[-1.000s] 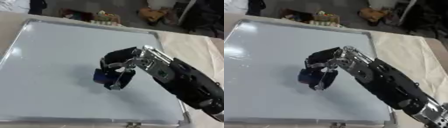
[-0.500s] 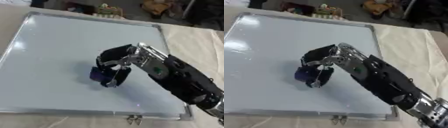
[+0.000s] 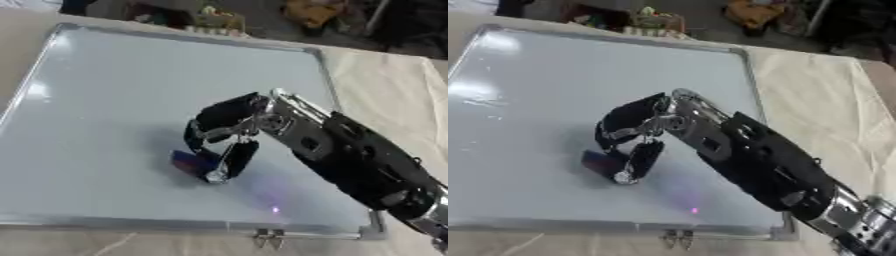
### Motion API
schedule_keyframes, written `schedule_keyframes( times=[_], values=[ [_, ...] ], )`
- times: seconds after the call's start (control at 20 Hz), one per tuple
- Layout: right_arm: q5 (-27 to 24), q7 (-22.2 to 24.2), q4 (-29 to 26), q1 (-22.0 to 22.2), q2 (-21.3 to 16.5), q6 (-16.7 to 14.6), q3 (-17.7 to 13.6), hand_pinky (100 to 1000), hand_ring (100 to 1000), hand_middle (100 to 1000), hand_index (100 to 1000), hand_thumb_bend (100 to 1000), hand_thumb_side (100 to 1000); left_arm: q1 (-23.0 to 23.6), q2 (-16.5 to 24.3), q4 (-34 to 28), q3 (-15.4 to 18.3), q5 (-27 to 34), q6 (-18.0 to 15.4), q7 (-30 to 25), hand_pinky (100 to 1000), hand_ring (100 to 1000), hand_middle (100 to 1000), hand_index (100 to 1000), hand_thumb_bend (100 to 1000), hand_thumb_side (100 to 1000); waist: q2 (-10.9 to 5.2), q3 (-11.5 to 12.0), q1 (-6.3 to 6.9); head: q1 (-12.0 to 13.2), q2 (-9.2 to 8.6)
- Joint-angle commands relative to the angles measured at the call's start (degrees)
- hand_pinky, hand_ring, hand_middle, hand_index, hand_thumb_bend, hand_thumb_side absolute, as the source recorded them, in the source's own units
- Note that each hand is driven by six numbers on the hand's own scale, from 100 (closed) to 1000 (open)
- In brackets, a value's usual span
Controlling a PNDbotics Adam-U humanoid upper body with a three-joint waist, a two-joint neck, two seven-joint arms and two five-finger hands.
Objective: Wipe the whiteboard clean with a brush.
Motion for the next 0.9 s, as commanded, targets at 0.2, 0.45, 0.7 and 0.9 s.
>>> schedule_keyframes(
  times=[0.2,0.45,0.7,0.9],
  values=[
    [-1.04,1.73,-2.13,-0.68,-2.76,-1.83,-0.76,669,766,707,606,219,571,-0.26,0.26,-0.54,-0.15,0.07,-0.06,-0.29,440,482,421,613,100,952,-0.93,-0.01,0.33,0.06,-0.89],
    [-2.60,3.88,-2.58,-0.37,-3.45,-2.80,-0.77,676,773,717,610,299,561,-0.31,0.28,-0.55,-0.14,0.09,-0.01,-0.39,440,483,421,612,100,952,-0.94,0.06,0.33,-0.02,-1.03],
    [-4.52,5.86,-3.24,0.08,-4.06,-2.69,-0.93,679,772,714,613,351,554,-0.44,0.33,-0.58,-0.17,0.15,0.00,-0.41,441,483,421,612,100,950,-0.97,0.05,0.34,-0.03,-1.02],
    [-5.65,5.53,-4.81,0.29,-4.69,-2.08,-2.04,679,767,706,617,367,570,-0.48,0.40,-0.61,-0.18,0.24,0.01,-0.41,441,483,422,612,100,950,-1.06,-0.11,0.36,0.09,-1.20]
  ],
)
